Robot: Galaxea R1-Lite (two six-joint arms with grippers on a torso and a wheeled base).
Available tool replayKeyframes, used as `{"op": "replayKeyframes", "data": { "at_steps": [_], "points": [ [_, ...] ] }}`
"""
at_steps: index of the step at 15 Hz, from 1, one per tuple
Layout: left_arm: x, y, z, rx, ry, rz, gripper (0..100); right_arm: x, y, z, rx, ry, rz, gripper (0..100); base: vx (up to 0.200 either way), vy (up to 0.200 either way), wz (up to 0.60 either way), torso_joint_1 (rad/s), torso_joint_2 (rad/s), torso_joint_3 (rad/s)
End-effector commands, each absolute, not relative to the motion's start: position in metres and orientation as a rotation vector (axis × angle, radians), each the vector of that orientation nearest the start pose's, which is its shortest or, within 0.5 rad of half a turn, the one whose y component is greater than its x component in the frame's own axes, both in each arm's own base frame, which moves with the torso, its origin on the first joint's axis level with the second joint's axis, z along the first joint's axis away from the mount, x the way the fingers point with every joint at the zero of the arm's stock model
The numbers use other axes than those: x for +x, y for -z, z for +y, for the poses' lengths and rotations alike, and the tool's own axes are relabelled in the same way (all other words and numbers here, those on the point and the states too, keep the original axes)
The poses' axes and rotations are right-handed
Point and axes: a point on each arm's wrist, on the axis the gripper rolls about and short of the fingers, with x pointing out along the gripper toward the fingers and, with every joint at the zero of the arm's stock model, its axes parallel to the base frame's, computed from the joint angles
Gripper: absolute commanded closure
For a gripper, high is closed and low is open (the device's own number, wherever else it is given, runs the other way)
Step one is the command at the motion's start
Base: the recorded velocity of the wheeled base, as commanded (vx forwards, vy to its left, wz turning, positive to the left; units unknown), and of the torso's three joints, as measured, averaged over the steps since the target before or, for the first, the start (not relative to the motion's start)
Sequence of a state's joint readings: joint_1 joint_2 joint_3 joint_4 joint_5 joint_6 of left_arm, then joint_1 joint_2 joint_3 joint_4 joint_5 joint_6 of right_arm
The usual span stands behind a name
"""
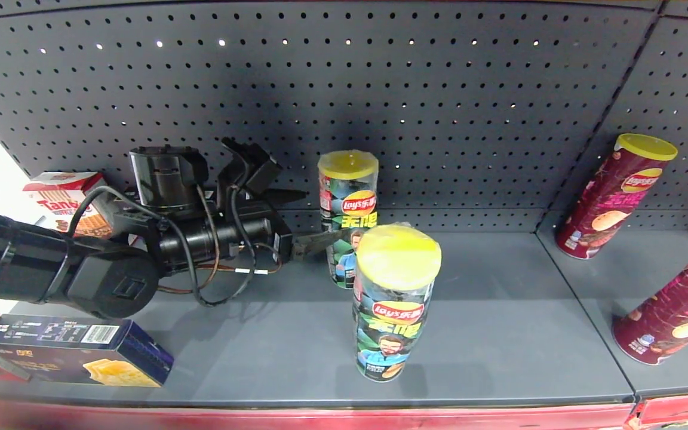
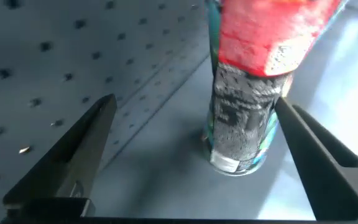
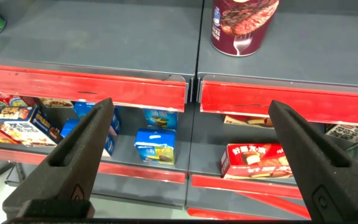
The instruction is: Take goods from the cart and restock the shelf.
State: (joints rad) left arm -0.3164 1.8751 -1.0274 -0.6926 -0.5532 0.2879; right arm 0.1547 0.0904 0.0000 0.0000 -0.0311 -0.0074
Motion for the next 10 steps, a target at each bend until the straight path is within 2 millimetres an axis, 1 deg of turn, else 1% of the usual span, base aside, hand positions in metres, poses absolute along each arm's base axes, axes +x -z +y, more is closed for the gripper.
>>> {"op": "replayKeyframes", "data": {
  "at_steps": [1, 4, 6, 9, 10],
  "points": [
    [0.340, -0.192, -0.123, 0.253, 0.864, 0.032, 0, -0.015, -0.077, -0.003, -0.016, -0.125, 0.091, 0, 0.000, 0.000, 0.00, 0.000, 0.00, 0.000],
    [0.342, -0.195, -0.121, 0.259, 0.827, 0.043, 0, -0.015, -0.077, -0.003, -0.016, -0.125, 0.091, 0, 0.000, 0.000, 0.00, 0.000, 0.00, 0.000],
    [0.341, -0.194, -0.119, 0.273, 0.822, 0.043, 0, -0.015, -0.077, -0.003, -0.016, -0.125, 0.091, 0, 0.000, 0.000, 0.00, 0.000, 0.00, 0.000],
    [0.330, -0.200, -0.116, 0.277, 0.820, 0.034, 0, -0.015, -0.077, -0.003, -0.016, -0.123, 0.091, 0, 0.000, 0.000, 0.00, 0.000, 0.00, 0.000],
    [0.322, -0.203, -0.113, 0.278, 0.816, 0.029, 0, -0.015, -0.077, -0.003, -0.016, -0.123, 0.091, 0, 0.000, 0.000, 0.00, 0.000, 0.00, 0.000]
  ]
}}
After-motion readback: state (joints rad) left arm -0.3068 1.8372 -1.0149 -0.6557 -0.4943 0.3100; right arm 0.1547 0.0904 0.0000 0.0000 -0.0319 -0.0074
